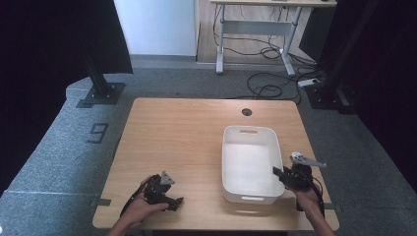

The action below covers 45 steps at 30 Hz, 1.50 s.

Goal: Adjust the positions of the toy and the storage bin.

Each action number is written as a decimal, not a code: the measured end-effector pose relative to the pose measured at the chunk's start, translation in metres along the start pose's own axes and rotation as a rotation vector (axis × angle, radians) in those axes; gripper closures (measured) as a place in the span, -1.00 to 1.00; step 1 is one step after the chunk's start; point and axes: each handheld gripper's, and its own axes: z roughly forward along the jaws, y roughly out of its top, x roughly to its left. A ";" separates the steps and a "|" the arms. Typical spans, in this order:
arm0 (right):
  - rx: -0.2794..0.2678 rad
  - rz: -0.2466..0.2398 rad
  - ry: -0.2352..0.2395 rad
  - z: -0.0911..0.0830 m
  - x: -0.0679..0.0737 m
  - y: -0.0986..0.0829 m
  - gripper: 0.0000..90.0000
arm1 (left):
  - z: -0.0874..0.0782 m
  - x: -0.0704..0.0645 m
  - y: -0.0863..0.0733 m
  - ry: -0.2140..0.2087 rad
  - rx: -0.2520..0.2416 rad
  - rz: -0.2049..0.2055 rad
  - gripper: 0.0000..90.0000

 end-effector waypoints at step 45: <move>0.021 -0.075 -0.014 0.019 0.031 0.010 0.48 | 0.000 0.000 0.000 0.000 -0.001 -0.001 -0.82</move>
